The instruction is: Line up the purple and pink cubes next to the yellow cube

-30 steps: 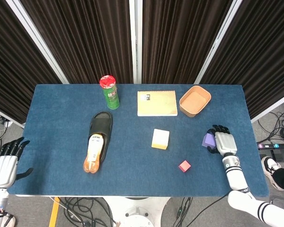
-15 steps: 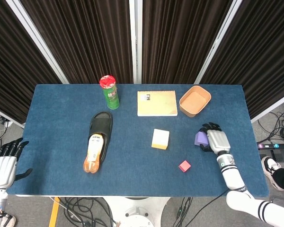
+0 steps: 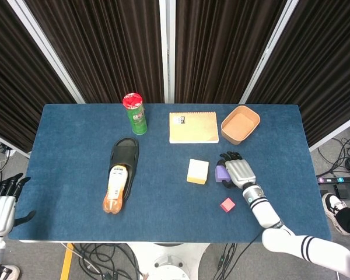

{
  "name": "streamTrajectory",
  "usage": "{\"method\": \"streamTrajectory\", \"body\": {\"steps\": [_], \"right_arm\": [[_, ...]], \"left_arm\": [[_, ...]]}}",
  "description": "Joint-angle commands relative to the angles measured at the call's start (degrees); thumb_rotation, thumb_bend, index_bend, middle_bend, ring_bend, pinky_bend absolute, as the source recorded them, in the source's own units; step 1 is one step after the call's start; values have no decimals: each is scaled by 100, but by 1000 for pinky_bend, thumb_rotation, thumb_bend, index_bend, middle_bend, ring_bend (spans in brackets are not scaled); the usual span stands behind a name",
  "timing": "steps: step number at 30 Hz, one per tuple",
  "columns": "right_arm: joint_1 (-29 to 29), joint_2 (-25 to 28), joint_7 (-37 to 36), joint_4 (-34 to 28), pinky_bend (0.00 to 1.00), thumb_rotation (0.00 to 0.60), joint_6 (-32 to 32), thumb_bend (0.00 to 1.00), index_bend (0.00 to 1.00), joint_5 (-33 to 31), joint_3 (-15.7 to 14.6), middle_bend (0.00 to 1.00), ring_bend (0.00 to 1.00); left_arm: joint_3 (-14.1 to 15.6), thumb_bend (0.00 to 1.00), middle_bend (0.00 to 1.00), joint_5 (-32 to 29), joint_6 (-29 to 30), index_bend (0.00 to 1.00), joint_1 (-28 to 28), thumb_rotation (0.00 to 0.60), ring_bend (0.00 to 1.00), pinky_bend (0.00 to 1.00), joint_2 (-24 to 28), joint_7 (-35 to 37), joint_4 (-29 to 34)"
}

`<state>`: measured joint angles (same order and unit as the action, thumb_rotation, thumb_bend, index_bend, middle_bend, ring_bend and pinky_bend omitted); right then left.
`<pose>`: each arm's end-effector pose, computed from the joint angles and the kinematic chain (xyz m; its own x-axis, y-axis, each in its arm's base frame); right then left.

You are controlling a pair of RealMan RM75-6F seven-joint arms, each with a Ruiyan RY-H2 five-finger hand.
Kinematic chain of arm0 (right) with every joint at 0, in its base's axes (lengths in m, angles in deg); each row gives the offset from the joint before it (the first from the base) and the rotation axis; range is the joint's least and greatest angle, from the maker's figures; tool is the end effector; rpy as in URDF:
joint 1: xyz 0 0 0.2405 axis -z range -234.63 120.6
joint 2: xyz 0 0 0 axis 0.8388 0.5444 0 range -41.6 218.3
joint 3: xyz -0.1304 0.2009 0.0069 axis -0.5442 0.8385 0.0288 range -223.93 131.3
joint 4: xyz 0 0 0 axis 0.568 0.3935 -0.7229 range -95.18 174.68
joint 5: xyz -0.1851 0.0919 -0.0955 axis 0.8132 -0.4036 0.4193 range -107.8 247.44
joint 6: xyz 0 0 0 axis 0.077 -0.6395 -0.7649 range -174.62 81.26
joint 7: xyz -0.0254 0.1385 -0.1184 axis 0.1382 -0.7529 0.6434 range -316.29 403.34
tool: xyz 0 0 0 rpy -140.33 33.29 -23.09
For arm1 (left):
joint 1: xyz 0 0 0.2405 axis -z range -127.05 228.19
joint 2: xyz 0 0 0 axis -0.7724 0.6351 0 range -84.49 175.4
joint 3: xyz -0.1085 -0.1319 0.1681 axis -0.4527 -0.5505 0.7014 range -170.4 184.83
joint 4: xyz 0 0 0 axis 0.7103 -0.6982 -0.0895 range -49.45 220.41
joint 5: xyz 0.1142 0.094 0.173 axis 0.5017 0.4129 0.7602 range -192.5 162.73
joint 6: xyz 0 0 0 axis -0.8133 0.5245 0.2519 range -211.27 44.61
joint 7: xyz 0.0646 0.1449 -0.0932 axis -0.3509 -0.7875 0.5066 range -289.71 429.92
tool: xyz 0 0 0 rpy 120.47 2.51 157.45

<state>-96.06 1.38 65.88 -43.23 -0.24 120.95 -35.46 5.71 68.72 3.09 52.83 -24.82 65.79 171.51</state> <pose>-0.1921 -0.3698 -0.0556 0.3909 -0.4479 0.8041 -0.9204 -0.1780 0.3482 -0.3311 0.2019 0.1152 0.4639 0.0261 0.8855 0.8824 0.0752 -0.4645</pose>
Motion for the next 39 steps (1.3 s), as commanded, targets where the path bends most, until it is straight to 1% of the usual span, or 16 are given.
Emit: {"method": "streamTrajectory", "body": {"steps": [1, 7, 11, 17, 21, 25, 28, 35, 39], "right_arm": [[-80, -97, 85, 70, 0, 600, 37, 311, 464, -146, -42, 103, 0], [-155, -253, 144, 164, 0, 600, 117, 308, 463, -264, -115, 102, 0], [-174, -338, 182, 203, 0, 600, 223, 300, 442, -300, -155, 101, 0], [-166, -387, 185, 189, 0, 600, 335, 267, 369, -312, -204, 100, 0], [-152, -379, 192, 124, 0, 600, 409, 253, 287, -303, -233, 100, 0], [-99, -305, 185, -5, 0, 600, 494, 252, 185, -279, -282, 92, 0], [-47, -193, 157, -137, 0, 600, 590, 251, 136, -241, -293, 85, 0], [42, 147, 77, -300, 0, 600, 744, 244, 112, -168, -255, 73, 0], [5, 228, 43, -145, 0, 600, 542, 238, 105, -320, -252, 54, 0]], "left_arm": [[0, 29, 215, 7, -3, 216, 0, 600, 149, 164, -4, 9, -12], [-10, 30, 215, 23, -25, 215, 16, 600, 149, 165, -13, 37, -47], [-8, 30, 215, 20, -38, 215, 12, 600, 149, 164, -26, 66, -78], [-8, 29, 215, 12, -55, 215, 6, 600, 149, 164, -52, 115, -142], [-13, 30, 216, 13, -60, 216, 7, 600, 149, 164, -67, 138, -170], [-17, 29, 215, 18, -65, 215, 11, 600, 149, 164, -75, 153, -188], [-18, 30, 215, 33, -63, 215, 14, 600, 149, 164, -76, 153, -188], [-15, 30, 215, 48, -42, 215, 4, 600, 149, 164, -61, 126, -155], [-5, 30, 215, 50, -46, 215, -2, 600, 149, 164, -50, 90, -122]]}}
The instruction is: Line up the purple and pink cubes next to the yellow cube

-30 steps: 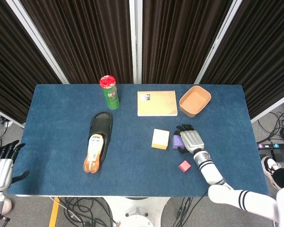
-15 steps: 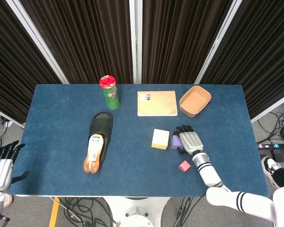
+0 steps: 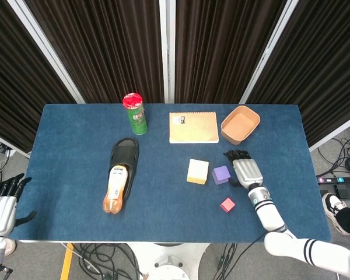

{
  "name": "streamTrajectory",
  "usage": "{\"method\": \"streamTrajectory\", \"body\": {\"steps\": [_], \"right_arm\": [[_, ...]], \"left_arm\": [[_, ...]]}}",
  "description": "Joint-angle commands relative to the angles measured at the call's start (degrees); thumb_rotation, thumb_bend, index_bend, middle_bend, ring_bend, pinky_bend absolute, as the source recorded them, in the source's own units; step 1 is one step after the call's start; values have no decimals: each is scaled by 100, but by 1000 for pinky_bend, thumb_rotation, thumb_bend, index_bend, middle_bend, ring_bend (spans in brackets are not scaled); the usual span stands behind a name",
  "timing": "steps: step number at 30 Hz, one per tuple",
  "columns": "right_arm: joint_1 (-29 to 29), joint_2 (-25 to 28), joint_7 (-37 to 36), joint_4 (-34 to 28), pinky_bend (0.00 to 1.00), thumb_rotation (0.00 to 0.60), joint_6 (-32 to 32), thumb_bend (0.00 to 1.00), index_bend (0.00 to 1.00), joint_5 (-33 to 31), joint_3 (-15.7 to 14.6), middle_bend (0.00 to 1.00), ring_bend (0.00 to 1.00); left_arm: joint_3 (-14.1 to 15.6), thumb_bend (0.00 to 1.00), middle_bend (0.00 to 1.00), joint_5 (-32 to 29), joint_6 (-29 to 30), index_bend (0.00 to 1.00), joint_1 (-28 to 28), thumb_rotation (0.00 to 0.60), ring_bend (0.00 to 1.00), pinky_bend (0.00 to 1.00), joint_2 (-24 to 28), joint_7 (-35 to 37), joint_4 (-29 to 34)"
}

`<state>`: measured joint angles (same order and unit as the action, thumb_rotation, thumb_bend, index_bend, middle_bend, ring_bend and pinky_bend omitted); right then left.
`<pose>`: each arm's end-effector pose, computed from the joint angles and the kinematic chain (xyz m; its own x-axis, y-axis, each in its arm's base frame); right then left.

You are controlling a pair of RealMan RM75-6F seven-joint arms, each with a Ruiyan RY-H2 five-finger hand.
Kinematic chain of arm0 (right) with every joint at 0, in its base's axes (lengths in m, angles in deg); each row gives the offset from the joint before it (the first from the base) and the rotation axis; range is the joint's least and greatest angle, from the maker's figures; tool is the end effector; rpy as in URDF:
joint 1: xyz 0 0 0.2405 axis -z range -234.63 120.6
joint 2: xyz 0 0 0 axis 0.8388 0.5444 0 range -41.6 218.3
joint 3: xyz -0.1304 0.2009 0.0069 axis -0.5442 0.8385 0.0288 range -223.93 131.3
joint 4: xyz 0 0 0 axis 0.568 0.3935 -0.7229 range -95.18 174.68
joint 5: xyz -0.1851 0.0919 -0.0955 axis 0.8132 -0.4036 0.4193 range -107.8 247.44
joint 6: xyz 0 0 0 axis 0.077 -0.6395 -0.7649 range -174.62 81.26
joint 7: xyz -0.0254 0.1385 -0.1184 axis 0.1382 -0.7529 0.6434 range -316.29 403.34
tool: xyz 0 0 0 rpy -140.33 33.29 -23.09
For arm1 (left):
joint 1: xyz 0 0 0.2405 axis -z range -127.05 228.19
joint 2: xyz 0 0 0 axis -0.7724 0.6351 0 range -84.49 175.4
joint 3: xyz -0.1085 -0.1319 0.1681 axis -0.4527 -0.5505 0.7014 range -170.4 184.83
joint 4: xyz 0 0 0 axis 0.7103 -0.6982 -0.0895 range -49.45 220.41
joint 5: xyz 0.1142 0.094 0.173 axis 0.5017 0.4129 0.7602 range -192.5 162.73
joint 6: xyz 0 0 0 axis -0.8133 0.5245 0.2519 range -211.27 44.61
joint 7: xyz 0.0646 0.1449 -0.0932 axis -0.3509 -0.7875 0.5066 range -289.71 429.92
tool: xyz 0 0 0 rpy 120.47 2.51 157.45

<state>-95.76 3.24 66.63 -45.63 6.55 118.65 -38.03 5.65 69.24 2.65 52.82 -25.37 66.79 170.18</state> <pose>-0.2048 -0.3658 -0.0368 0.3993 -0.3965 0.8266 -0.9153 -0.1201 0.3845 -0.3338 0.2023 0.1129 0.4605 0.0305 0.8871 0.8846 0.0673 -0.4615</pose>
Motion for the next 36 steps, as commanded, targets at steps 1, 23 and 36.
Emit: {"method": "streamTrajectory", "body": {"steps": [1, 23, 36], "right_arm": [[-43, 49, -60, 133, 0, 600, -208, 232, 103, -109, 7, 50, 0], [-327, -116, -559, 1155, 0, 600, -907, 153, 96, 104, 40, 15, 0], [-248, -154, -606, 947, 0, 600, -854, 130, 85, 422, -164, 0, 0]], "left_arm": [[-3, 30, 215, -9, 2, 215, -5, 600, 149, 164, 10, -21, 27], [9, 30, 216, -77, -26, 215, -42, 600, 149, 164, 98, -179, 203], [14, 30, 216, -72, -44, 215, -45, 600, 149, 164, 85, -145, 179]]}}
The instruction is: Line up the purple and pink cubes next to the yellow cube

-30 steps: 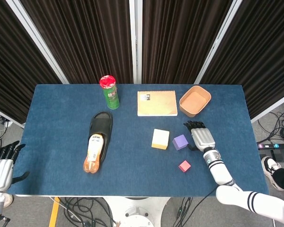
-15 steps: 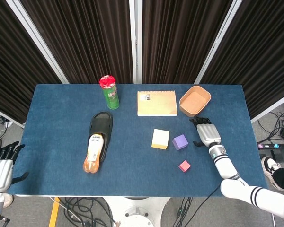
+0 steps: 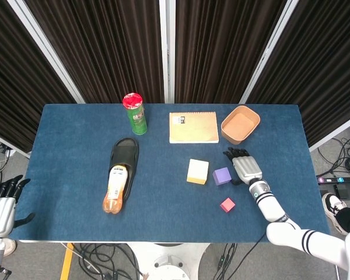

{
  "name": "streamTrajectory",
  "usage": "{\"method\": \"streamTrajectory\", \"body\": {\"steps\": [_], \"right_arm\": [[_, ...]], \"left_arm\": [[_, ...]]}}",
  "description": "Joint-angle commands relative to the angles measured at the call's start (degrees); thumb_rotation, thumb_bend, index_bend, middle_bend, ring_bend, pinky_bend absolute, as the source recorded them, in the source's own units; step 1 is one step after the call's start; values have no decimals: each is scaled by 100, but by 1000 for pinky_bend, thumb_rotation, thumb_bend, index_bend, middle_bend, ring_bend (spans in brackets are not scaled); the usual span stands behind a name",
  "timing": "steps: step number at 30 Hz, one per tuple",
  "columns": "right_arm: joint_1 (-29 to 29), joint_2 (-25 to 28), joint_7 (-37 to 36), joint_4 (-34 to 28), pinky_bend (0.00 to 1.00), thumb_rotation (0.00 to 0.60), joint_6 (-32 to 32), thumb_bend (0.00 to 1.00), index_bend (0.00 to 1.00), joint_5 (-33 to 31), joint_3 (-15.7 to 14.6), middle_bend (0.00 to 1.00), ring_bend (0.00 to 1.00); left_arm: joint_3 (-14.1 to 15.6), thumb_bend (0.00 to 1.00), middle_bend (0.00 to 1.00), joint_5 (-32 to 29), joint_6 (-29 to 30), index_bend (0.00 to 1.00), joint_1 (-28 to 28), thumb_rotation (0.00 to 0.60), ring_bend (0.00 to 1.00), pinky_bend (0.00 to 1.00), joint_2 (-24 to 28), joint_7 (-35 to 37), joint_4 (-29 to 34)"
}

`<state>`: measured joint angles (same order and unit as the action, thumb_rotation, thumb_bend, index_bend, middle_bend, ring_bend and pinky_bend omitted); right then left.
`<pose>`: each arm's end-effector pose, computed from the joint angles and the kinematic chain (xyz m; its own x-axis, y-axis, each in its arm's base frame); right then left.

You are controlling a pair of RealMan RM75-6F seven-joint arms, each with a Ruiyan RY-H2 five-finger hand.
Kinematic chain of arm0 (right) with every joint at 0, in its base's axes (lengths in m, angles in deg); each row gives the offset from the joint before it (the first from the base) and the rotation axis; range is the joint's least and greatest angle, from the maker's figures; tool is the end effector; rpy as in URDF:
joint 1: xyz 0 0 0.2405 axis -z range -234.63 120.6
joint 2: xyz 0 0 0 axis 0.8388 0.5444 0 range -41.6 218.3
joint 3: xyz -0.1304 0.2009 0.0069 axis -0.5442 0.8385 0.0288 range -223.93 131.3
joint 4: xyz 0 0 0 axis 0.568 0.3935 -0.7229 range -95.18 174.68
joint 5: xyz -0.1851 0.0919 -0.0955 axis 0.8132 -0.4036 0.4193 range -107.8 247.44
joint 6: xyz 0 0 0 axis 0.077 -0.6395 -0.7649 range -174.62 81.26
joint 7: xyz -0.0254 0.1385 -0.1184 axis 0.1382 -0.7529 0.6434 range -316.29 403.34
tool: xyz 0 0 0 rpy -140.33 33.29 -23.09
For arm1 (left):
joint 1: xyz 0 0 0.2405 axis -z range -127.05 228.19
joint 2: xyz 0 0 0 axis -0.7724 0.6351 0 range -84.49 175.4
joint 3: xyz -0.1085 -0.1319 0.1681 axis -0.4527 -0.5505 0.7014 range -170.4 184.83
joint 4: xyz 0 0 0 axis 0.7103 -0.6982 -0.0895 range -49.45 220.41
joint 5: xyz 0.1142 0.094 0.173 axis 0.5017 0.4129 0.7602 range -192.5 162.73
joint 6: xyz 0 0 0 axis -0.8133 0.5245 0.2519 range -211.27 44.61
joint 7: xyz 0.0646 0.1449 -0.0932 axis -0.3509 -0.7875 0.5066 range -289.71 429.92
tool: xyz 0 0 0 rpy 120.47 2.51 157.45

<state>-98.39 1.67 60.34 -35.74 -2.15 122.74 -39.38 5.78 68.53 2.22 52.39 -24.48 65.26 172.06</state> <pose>-0.2232 -0.3855 -0.0485 0.4449 -0.4472 0.7759 -0.8942 -0.1744 0.4123 -0.3331 0.1989 0.1136 0.4670 0.0470 0.8830 0.8791 0.0833 -0.4694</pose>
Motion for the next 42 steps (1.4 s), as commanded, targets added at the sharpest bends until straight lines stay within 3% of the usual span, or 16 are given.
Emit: {"method": "streamTrajectory", "body": {"steps": [1, 23, 35, 42], "right_arm": [[19, -4, 28, -53, 0, 600, 29, 130, 83, 20, -35, 0, 0], [19, 112, 210, -270, 0, 600, 161, 128, 81, -48, -40, 0, 0], [-329, -327, 282, 408, 0, 600, -117, 127, 81, -211, 144, 0, 0], [-424, -496, 269, 455, 0, 600, -118, 127, 81, -168, 196, 0, 0]], "left_arm": [[3, 30, 216, 0, -3, 215, -3, 600, 149, 164, -7, 16, -17], [18, 30, 215, 17, 38, 216, -55, 600, 149, 164, -46, 131, -127], [1, 29, 215, -18, -8, 216, -36, 600, 149, 164, -20, 50, -64], [0, 29, 216, -30, -22, 215, -35, 600, 149, 164, -15, 49, -64]]}}
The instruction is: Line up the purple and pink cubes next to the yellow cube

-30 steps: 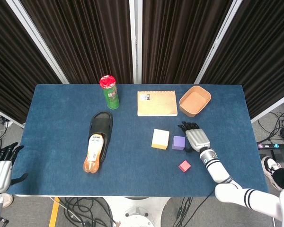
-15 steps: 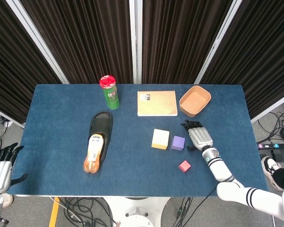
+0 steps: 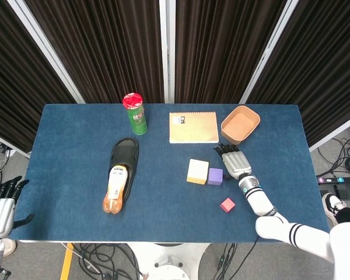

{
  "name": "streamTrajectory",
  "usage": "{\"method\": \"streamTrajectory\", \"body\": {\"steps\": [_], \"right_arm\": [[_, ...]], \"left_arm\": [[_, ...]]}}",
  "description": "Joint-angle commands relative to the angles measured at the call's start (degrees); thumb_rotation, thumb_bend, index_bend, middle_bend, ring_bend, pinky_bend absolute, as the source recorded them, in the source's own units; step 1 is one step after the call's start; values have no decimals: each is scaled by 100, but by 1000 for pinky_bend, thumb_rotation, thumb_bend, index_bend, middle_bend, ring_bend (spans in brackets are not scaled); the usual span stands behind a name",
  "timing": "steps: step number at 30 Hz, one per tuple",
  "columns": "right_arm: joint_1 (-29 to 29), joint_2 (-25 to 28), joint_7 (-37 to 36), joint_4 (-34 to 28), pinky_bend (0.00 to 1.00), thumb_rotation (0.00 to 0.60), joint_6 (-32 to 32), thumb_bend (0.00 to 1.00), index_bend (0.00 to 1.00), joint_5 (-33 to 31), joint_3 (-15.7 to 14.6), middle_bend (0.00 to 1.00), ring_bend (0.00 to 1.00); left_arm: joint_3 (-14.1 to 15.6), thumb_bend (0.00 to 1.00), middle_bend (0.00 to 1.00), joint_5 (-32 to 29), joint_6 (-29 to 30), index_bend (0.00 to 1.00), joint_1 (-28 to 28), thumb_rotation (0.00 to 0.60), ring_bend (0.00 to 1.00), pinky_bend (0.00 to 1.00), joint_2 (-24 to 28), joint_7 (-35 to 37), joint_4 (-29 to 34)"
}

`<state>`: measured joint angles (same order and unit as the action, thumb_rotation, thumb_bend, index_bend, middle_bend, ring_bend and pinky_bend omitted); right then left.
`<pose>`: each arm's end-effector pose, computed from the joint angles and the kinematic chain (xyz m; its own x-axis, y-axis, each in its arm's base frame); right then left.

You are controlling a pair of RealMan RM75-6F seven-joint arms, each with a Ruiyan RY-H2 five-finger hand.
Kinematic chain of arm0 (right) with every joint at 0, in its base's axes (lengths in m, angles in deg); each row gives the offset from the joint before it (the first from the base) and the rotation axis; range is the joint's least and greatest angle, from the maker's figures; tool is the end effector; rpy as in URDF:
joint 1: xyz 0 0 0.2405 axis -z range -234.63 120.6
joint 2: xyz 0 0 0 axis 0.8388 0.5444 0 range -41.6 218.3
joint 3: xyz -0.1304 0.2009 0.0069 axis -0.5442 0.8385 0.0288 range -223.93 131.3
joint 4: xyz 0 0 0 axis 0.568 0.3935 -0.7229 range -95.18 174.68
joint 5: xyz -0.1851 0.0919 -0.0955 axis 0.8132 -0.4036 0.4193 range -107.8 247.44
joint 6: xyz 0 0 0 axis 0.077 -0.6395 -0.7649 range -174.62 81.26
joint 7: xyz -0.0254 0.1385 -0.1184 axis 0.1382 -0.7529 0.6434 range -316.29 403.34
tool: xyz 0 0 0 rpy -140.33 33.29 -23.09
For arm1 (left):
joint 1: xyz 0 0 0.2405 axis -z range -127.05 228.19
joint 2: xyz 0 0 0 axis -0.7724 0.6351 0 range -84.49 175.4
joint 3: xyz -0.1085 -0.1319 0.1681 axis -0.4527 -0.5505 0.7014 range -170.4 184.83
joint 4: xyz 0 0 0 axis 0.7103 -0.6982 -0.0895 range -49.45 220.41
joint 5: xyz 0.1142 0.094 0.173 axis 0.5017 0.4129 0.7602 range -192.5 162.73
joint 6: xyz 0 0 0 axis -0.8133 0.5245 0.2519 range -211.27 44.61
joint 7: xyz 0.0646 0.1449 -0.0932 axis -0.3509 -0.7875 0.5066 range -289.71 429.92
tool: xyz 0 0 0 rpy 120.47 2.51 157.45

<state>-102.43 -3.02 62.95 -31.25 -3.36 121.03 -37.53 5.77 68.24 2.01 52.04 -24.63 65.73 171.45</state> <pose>-0.1947 -0.4047 -0.0670 0.4721 -0.4220 0.7739 -0.8815 -0.2183 0.4187 -0.3373 0.1968 0.1137 0.4658 0.0528 0.8833 0.8783 0.0942 -0.4688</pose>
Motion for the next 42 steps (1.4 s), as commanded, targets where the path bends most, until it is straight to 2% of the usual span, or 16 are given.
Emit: {"method": "streamTrajectory", "body": {"steps": [1, 17, 21, 25, 30, 33, 38, 42], "right_arm": [[-34, -46, 17, 9, 0, 600, 2, 127, 81, -6, 18, 0, 0], [-216, -367, 280, 89, 0, 600, 107, 127, 81, -252, 91, 0, 0], [-109, -232, 254, -39, 0, 600, 229, 128, 81, -232, 50, 0, 0], [165, 190, 113, -523, 0, 600, 528, 129, 81, 22, -62, 0, 0], [758, 1069, -538, -1599, 0, 600, 999, 171, 91, 906, -392, 2, 0], [1107, 1585, -1108, -2063, 0, 600, 1194, 211, 159, 1805, -782, 13, 0], [1437, 1896, -1533, -2081, 0, 600, 1466, 212, 258, 2973, -1382, 17, 0], [1596, 1819, -1510, -1799, 0, 600, 1662, 212, 298, 3514, -1639, 16, 0]], "left_arm": [[0, 30, 215, -1, -3, 216, 0, 600, 149, 164, 0, 5, -9], [8, 29, 215, 5, -3, 215, -17, 600, 149, 164, -48, 117, -121], [10, 29, 215, 19, 7, 215, -19, 600, 149, 164, -49, 127, -128], [4, 29, 215, 48, 37, 215, -18, 600, 149, 164, -43, 136, -124], [-2, 29, 215, 89, 48, 215, 1, 600, 149, 164, -34, 112, -92], [-15, 29, 215, 138, 65, 215, 30, 600, 149, 164, -19, 76, -46], [-13, 30, 215, 164, 74, 215, 43, 600, 149, 164, 6, 8, 39], [-2, 30, 216, 183, 111, 216, 27, 600, 149, 164, 26, -36, 101]]}}
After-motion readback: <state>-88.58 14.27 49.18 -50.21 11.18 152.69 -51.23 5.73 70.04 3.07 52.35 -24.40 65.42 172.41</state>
